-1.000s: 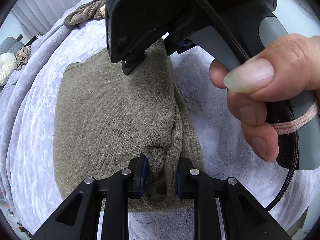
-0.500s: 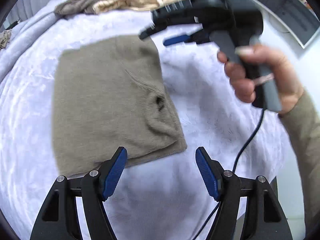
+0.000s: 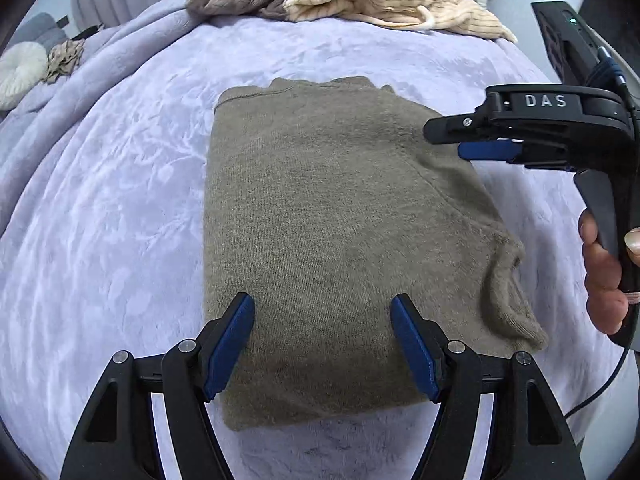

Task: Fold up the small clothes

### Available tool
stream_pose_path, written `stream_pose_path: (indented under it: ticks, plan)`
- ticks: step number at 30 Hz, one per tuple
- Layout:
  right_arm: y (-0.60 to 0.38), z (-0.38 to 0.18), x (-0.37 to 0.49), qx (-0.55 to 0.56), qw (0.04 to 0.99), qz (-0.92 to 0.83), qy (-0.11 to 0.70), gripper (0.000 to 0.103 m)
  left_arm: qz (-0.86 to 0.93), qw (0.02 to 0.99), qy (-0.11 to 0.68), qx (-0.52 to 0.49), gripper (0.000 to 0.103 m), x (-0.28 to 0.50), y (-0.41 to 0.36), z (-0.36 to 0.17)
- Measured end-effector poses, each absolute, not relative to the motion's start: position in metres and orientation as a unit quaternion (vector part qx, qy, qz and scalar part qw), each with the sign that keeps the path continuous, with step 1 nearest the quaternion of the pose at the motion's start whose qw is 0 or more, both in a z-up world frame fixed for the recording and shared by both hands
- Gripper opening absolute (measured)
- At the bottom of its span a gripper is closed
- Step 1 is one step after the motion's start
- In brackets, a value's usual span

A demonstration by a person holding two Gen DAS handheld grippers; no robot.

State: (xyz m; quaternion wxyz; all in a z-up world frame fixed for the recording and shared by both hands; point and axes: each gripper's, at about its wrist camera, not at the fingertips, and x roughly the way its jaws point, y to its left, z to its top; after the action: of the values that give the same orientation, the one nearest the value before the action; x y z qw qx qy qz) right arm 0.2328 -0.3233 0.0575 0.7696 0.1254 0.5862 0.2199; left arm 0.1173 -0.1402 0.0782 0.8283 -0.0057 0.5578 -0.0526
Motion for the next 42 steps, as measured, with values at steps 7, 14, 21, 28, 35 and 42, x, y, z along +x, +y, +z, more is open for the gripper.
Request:
stream_pose_path:
  ticks: [7,14,21,28,35,42]
  plan:
    - [-0.332,0.108,0.148,0.134,0.787,0.304,0.52,0.062,-0.055,0.843,0.535,-0.032,0.072,0.087,-0.103,0.091]
    - [-0.285,0.089,0.083,0.099,0.763,0.357,0.529,0.063,-0.044,0.824,0.561,-0.058,0.072,0.085,-0.083,0.057]
    - [-0.32,0.056,0.086,0.124,0.782,0.268,0.549,0.061,-0.045,0.822,0.566,-0.036,0.072,0.079,-0.084,0.048]
    - [-0.343,0.081,0.069,0.09,0.82,0.178,0.536,0.072,-0.045,0.84,0.54,-0.026,0.072,0.072,-0.082,0.075]
    - [-0.295,0.122,0.072,0.052,0.827,0.27,0.491,0.072,-0.03,0.847,0.531,-0.012,0.072,0.093,-0.084,0.081]
    - [-0.279,0.067,0.103,0.035,0.802,0.247,0.543,0.07,-0.035,0.838,0.544,-0.008,0.086,0.11,-0.082,0.068]
